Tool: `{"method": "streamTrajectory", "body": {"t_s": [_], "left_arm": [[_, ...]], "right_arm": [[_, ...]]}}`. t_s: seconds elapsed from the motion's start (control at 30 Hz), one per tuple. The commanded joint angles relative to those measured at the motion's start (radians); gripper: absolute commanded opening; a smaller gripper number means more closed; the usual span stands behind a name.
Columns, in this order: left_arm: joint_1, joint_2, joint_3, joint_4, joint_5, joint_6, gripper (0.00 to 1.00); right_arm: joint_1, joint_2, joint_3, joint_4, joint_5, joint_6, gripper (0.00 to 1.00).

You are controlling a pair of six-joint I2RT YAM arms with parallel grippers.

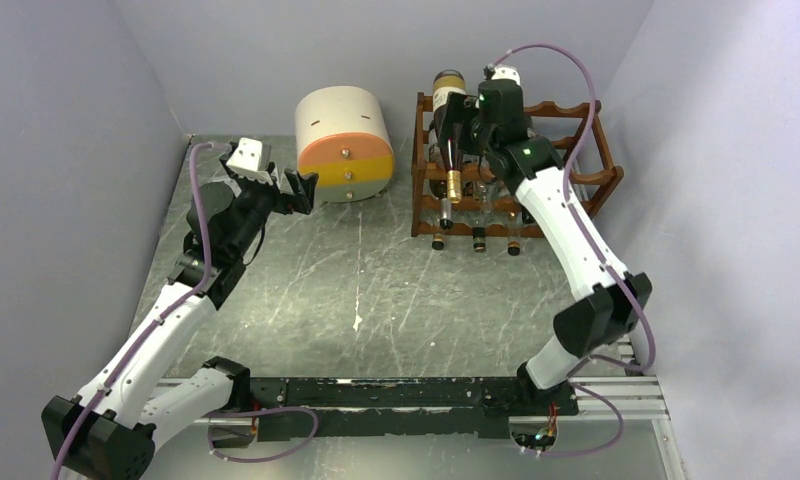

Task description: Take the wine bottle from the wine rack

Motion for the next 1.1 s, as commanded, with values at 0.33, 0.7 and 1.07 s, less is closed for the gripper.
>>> {"method": "streamTrajectory", "body": {"t_s": [0.33, 0.7, 1.07], "left_arm": [[-0.014, -0.002, -0.009, 0.045, -0.037, 0.024, 0.99], [-0.015, 0.005, -0.008, 0.045, -0.037, 0.025, 0.99], [-0.015, 0.004, -0.011, 0.046, -0.044, 0.028, 0.99]], "right_arm": [[0.020, 0.267, 0.219, -0.132, 0.145, -0.049, 0.95], [0.023, 0.309, 0.210, -0.120, 0.162, -0.072, 0.95], [0.023, 0.350, 0.229, -0.096, 0.126, -0.071, 0.70]]}}
